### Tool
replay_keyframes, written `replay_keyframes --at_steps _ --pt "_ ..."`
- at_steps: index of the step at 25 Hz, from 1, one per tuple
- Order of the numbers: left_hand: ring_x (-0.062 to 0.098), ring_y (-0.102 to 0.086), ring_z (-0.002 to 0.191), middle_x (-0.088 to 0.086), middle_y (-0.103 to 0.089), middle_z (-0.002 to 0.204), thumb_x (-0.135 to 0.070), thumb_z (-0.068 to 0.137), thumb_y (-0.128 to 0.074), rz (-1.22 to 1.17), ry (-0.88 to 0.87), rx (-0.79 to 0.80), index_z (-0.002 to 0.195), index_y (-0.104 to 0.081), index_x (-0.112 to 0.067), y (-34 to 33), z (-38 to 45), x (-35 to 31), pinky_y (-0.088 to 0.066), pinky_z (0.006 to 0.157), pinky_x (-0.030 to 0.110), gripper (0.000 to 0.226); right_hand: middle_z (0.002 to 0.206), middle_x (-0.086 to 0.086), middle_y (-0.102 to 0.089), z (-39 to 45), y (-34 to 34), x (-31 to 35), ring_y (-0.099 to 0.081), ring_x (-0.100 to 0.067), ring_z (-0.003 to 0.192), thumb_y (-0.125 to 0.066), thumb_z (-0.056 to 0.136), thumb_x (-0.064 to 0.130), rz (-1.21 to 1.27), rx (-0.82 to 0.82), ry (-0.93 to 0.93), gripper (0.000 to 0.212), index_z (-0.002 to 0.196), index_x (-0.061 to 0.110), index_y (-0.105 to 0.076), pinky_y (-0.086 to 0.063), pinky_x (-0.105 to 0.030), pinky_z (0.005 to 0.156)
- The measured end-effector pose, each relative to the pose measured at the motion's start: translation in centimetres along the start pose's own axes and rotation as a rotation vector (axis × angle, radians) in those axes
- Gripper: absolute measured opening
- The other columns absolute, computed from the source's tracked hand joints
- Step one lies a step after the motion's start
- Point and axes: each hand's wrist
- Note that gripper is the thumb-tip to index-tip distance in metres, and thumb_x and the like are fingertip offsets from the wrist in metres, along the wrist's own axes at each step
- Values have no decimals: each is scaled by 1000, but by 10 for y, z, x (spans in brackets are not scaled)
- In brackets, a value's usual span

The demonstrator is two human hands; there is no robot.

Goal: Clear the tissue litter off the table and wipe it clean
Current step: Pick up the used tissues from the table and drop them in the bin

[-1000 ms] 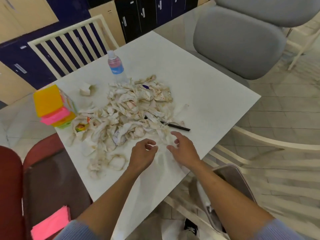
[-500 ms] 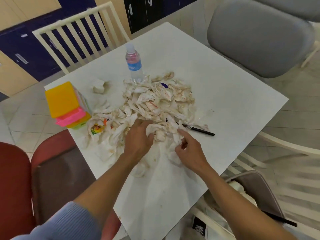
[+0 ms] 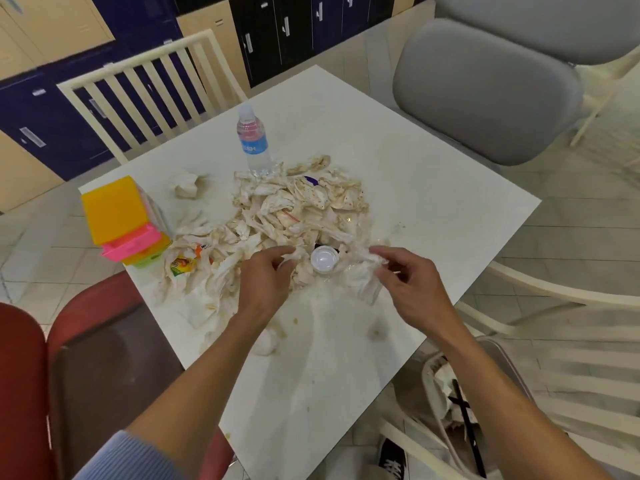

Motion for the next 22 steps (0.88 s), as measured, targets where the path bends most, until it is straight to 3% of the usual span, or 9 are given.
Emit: replay_keyframes --at_steps 2,4,11,14,17,19,22 --pt "0 -63 73 -9 -69 80 -23 88 -68 -139 56 7 105 -75 -18 -2 -9 -12 -51 69 16 19 94 11 -69 -5 13 -2 -58 3 72 -59 91 3 21 -34 -5 29 92 30 -71 -44 -12 70" --pt "7 -65 72 -6 -71 79 -24 87 -69 -255 114 45 100 -76 -16 -7 -22 -24 -52 69 23 16 86 10 -70 -14 29 -4 -58 2 68 -57 90 0 68 -61 -33 31 87 27 -71 -47 -16 69" --pt "5 -61 73 -6 -72 83 -24 82 -75 -425 239 248 88 -77 -20 -52 -81 -60 -46 69 16 7 74 -9 -61 -68 104 -55 -52 -22 67 -56 89 1 256 -180 -233 19 80 11 -69 -44 -35 63" --pt "-6 -60 67 -15 -72 75 -20 82 -75 -466 221 346 89 -77 -19 -79 -109 -74 -43 62 10 8 66 -6 -60 -98 139 -84 -55 -10 57 -53 91 -2 249 -278 -340 20 81 7 -68 -44 -19 52" --pt "-4 -61 65 -12 -73 73 -17 82 -74 -424 190 424 81 -77 -23 -113 -137 -87 -47 60 12 7 74 -5 -66 -123 162 -125 -57 -10 61 -54 90 0 104 -365 -430 20 83 11 -69 -42 -8 48" --pt "4 -65 75 -7 -75 79 -20 81 -74 -354 178 472 81 -78 -24 -141 -154 -87 -52 70 22 5 82 -4 -69 -136 167 -154 -61 -9 68 -59 88 1 45 -362 -515 16 90 13 -70 -46 -7 54" --pt "9 -68 81 -7 -74 81 -28 80 -73 -173 152 514 87 -78 -25 -182 -175 -81 -52 75 23 9 98 -5 -70 -151 165 -190 -67 -18 86 -61 85 2 16 -280 -593 25 106 14 -69 -58 -36 83"
Point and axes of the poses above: each hand's wrist, its own z-axis towards the middle knuckle, its own y-axis out of the back of the hand, x = y × z
